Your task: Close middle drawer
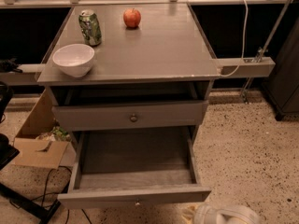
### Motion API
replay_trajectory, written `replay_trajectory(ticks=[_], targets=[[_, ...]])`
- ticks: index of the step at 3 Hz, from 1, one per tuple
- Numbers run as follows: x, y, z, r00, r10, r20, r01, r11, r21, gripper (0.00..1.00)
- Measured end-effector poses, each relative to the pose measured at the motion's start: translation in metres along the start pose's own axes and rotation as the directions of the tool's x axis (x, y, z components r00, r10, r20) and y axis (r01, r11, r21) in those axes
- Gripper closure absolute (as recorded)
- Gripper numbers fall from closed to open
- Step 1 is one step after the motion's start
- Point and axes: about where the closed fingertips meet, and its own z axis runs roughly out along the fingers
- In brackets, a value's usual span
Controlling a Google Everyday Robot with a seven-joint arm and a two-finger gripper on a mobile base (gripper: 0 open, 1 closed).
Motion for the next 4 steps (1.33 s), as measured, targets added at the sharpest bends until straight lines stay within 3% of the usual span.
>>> replay_trajectory(ticks=[1, 2, 4], targets=[[-0.010, 0.009, 0.062, 0.997, -0.060, 0.041, 0.062, 0.9973, -0.040, 1.00], [-0.007, 0.023, 0.076, 0.997, -0.048, 0.054, 0.052, 0.9967, -0.063, 1.00], [-0.038, 0.004, 0.115, 0.978, -0.128, 0.166, 0.137, 0.9898, -0.041, 1.00]])
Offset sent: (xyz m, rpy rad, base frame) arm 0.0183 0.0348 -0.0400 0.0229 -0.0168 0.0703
